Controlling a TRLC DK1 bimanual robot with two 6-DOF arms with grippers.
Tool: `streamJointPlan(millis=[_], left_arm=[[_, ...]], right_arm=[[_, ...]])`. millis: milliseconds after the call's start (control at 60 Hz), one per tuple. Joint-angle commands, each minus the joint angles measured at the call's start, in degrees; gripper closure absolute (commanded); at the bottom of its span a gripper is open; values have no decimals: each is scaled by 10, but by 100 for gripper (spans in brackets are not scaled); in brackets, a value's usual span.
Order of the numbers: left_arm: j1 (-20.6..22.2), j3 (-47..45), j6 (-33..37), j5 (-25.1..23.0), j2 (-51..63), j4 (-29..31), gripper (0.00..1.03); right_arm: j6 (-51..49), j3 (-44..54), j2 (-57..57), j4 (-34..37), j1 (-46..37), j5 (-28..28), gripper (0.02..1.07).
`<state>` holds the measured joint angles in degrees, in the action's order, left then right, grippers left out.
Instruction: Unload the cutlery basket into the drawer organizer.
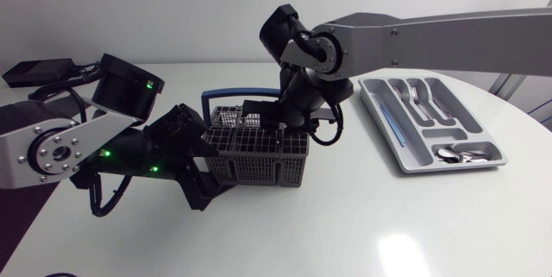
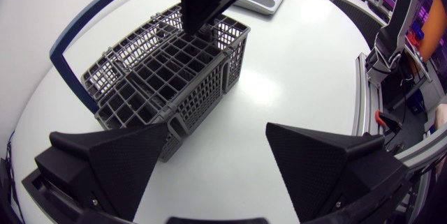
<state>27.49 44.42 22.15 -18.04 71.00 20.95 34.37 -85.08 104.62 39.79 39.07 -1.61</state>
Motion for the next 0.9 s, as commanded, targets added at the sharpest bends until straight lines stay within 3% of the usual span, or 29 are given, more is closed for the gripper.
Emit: streamJointPlan(millis=[0,217,400,617,733,883], left_arm=[[-4,-3,14,-9,5,-2,5],[-9,-10,15,-9,-2,-2,5],[-14,-11,15,-10,-4,-2,5],[-15,-10,15,-10,-5,0,5],[-15,-12,15,-10,-6,1,5],[-15,-14,14,-11,-11,2,5]], right_arm=[[18,-6,12,-7,6,-8,65],[18,-1,16,-8,7,-10,66],[20,3,16,-14,7,-16,83],[20,9,16,-10,8,-15,83],[20,13,15,-14,7,-15,101],[20,17,6,-14,8,-18,101]])
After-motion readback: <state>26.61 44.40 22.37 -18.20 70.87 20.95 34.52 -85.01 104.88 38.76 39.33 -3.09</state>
